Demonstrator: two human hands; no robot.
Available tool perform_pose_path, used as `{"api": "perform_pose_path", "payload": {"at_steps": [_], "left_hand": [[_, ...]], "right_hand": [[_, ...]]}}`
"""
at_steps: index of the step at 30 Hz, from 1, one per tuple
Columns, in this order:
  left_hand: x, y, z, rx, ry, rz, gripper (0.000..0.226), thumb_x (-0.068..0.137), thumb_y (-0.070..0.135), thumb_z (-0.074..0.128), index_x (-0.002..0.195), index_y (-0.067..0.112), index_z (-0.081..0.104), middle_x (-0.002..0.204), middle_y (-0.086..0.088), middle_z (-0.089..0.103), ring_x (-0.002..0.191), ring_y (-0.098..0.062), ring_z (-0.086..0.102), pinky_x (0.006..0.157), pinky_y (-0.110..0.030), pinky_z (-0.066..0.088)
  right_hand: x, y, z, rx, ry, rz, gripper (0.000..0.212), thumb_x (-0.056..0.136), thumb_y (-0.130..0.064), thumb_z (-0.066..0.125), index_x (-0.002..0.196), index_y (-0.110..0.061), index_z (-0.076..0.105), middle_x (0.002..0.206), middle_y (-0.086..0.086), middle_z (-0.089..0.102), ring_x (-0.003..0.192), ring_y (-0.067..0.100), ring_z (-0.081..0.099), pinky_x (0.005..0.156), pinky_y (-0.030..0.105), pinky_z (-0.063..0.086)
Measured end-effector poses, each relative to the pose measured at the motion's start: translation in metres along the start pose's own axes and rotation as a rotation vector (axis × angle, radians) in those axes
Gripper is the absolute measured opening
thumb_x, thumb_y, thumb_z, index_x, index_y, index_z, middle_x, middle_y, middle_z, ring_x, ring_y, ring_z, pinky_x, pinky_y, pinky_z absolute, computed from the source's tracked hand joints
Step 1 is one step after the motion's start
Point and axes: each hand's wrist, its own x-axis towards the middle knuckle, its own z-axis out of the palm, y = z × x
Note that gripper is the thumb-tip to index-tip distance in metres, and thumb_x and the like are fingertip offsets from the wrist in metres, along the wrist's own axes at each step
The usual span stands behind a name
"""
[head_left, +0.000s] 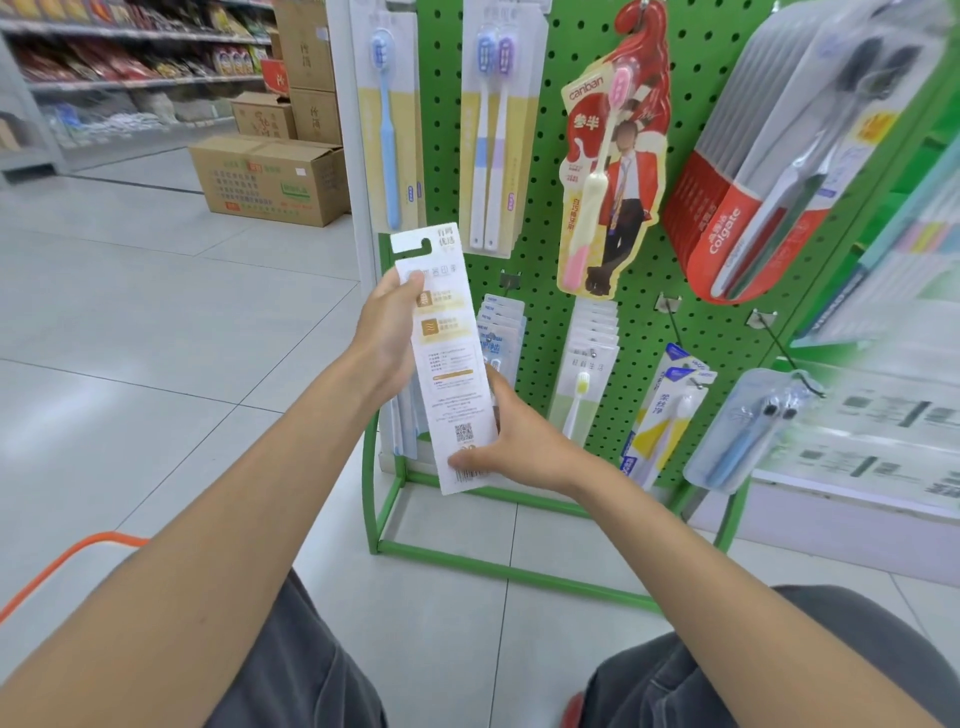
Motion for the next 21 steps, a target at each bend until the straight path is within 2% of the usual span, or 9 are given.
{"api": "perform_pose_path", "payload": {"at_steps": [3, 6, 7, 8, 10, 11, 14, 18, 21], "left_hand": [[-0.004, -0.003, 0.004, -0.009, -0.094, -0.031, 0.026, 0.106, 0.019, 0.037, 0.121, 0.014, 0.057, 0.111, -0.008, 0.07, 0.101, -0.026, 0.067, 0.088, -0.044, 0.055], [-0.006, -0.006, 0.008, 0.019, -0.183, -0.064, 0.027, 0.107, 0.022, 0.035, 0.118, 0.015, 0.059, 0.106, -0.007, 0.071, 0.097, -0.024, 0.069, 0.083, -0.041, 0.056], [-0.006, -0.008, 0.008, 0.036, -0.209, -0.076, 0.028, 0.107, 0.023, 0.035, 0.117, 0.015, 0.059, 0.106, -0.008, 0.072, 0.098, -0.024, 0.069, 0.084, -0.042, 0.056], [-0.006, -0.009, 0.009, 0.056, -0.23, -0.095, 0.029, 0.107, 0.025, 0.035, 0.118, 0.015, 0.059, 0.107, -0.008, 0.072, 0.1, -0.025, 0.069, 0.085, -0.044, 0.055], [-0.007, -0.013, 0.009, 0.101, -0.282, -0.15, 0.033, 0.107, 0.029, 0.034, 0.123, 0.014, 0.058, 0.113, -0.01, 0.072, 0.105, -0.028, 0.068, 0.087, -0.047, 0.055], [-0.008, -0.015, 0.009, 0.123, -0.311, -0.179, 0.035, 0.107, 0.031, 0.034, 0.127, 0.014, 0.057, 0.118, -0.011, 0.07, 0.108, -0.03, 0.067, 0.088, -0.048, 0.055], [-0.01, -0.02, 0.009, 0.182, -0.385, -0.232, 0.039, 0.107, 0.034, 0.032, 0.134, 0.016, 0.053, 0.125, -0.013, 0.067, 0.114, -0.033, 0.064, 0.091, -0.048, 0.054], [-0.011, -0.021, 0.01, 0.232, -0.397, -0.242, 0.04, 0.106, 0.037, 0.033, 0.13, 0.017, 0.057, 0.121, -0.013, 0.068, 0.109, -0.029, 0.066, 0.091, -0.045, 0.053], [-0.012, -0.021, 0.01, 0.248, -0.39, -0.236, 0.037, 0.106, 0.039, 0.033, 0.124, 0.021, 0.06, 0.114, -0.009, 0.072, 0.105, -0.025, 0.067, 0.09, -0.044, 0.053]], "right_hand": [[0.001, -0.001, -0.003, 0.044, 0.009, 0.036, 0.112, 0.077, -0.011, 0.08, 0.154, -0.034, 0.002, 0.117, -0.018, 0.059, 0.096, -0.011, 0.059, 0.086, 0.019, 0.049], [0.007, -0.002, -0.008, 0.075, 0.052, 0.031, 0.115, 0.076, -0.009, 0.081, 0.155, -0.032, 0.0, 0.124, -0.009, 0.057, 0.092, -0.014, 0.057, 0.074, 0.008, 0.048], [0.01, -0.003, -0.011, 0.1, 0.081, 0.034, 0.114, 0.077, -0.01, 0.081, 0.155, -0.032, 0.001, 0.128, -0.005, 0.056, 0.097, -0.009, 0.059, 0.078, 0.012, 0.05], [0.012, -0.004, -0.014, 0.137, 0.121, 0.04, 0.112, 0.077, -0.012, 0.081, 0.155, -0.033, 0.003, 0.13, -0.001, 0.056, 0.103, -0.001, 0.061, 0.086, 0.022, 0.053], [0.015, -0.007, -0.023, 0.204, 0.213, 0.042, 0.105, 0.077, -0.015, 0.08, 0.154, -0.033, 0.011, 0.13, 0.002, 0.057, 0.109, 0.013, 0.062, 0.099, 0.04, 0.05], [0.016, -0.009, -0.029, 0.229, 0.26, 0.038, 0.099, 0.078, -0.015, 0.078, 0.153, -0.032, 0.016, 0.129, 0.002, 0.058, 0.111, 0.014, 0.062, 0.101, 0.043, 0.049], [0.014, -0.017, -0.044, 0.307, 0.364, 0.005, 0.076, 0.082, -0.009, 0.073, 0.146, -0.027, 0.034, 0.123, 0.002, 0.062, 0.111, 0.017, 0.063, 0.1, 0.044, 0.049], [0.01, -0.026, -0.049, 0.293, 0.419, -0.046, 0.03, 0.091, -0.007, 0.062, 0.117, -0.021, 0.064, 0.113, -0.003, 0.071, 0.107, 0.017, 0.066, 0.097, 0.038, 0.052], [0.011, -0.028, -0.046, 0.337, 0.482, -0.054, 0.019, 0.096, -0.013, 0.057, 0.104, -0.022, 0.07, 0.106, -0.003, 0.074, 0.104, 0.021, 0.068, 0.095, 0.038, 0.053]]}}
